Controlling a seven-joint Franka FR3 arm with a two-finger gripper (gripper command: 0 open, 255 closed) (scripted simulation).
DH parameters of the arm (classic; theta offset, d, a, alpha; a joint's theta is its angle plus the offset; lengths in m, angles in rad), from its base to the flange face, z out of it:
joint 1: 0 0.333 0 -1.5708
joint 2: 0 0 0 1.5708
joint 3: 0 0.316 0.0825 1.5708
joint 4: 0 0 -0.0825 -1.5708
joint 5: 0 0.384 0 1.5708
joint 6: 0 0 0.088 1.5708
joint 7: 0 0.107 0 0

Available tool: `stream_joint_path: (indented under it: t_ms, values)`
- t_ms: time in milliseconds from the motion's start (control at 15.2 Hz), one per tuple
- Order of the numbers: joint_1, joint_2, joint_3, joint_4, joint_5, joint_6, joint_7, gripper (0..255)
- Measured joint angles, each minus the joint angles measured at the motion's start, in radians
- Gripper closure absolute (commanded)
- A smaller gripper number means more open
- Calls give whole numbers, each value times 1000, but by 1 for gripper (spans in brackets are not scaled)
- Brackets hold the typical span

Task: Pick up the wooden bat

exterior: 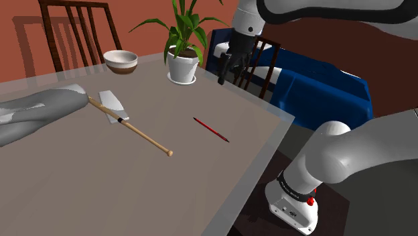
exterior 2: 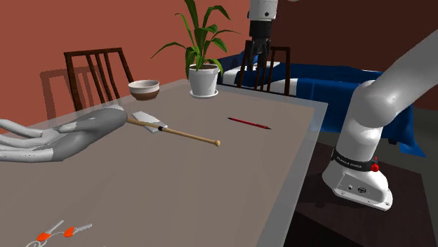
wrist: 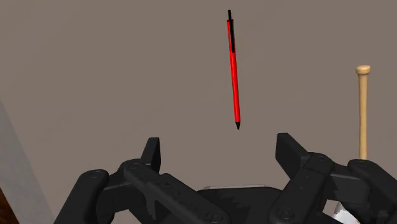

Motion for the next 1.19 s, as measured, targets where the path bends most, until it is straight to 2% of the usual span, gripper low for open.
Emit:
stream_joint_path:
  t_ms: [594,1188]
  values:
    - [56,240,105,67,45,174,67,0]
    - [108,535,202,238,18,300,155,0]
